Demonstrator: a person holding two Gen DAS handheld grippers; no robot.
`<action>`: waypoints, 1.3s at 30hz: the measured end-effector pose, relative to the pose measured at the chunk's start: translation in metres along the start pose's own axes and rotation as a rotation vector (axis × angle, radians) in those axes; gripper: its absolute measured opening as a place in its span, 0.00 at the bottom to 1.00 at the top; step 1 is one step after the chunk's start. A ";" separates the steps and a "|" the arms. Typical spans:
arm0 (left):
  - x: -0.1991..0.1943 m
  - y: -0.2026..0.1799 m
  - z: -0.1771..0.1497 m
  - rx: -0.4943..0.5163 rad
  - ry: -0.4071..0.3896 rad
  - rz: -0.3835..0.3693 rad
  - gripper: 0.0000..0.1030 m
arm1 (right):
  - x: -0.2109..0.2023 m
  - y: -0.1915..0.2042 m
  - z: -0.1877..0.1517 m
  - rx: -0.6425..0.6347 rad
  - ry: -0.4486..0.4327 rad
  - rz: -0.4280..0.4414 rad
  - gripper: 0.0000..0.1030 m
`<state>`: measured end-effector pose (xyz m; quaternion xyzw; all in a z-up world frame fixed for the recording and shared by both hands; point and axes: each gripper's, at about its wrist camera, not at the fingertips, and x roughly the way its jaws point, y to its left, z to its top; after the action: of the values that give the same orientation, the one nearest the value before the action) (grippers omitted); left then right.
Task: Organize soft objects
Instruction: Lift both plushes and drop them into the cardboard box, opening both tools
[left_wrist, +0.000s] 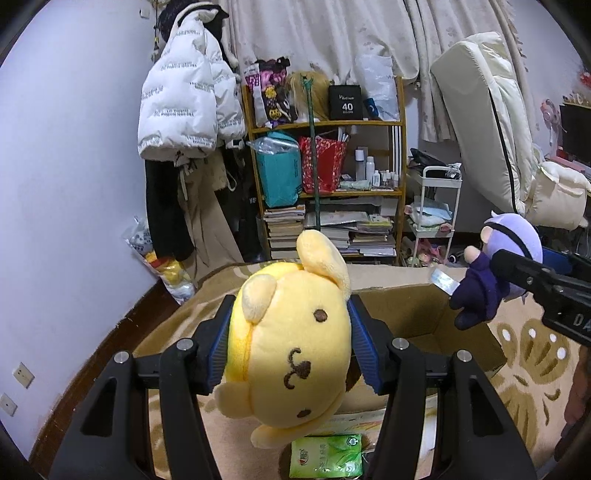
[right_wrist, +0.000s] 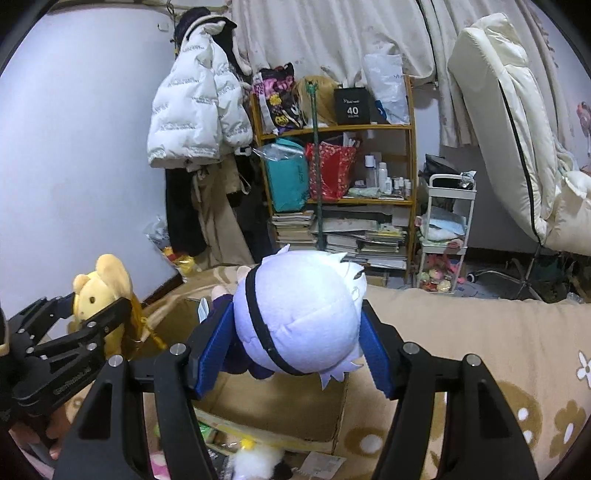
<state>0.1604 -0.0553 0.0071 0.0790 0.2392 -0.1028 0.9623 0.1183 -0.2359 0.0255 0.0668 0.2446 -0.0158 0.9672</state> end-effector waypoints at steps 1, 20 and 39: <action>0.004 0.000 -0.001 -0.001 0.006 0.000 0.56 | 0.004 0.000 -0.001 -0.009 0.005 -0.005 0.68; 0.043 -0.007 -0.025 -0.005 0.113 -0.107 0.59 | 0.042 -0.013 -0.035 0.020 0.131 0.023 0.68; 0.048 -0.003 -0.029 -0.011 0.127 -0.096 0.62 | 0.044 -0.010 -0.047 0.007 0.162 0.026 0.70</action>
<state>0.1885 -0.0605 -0.0415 0.0682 0.3038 -0.1424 0.9396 0.1342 -0.2395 -0.0378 0.0746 0.3211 0.0015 0.9441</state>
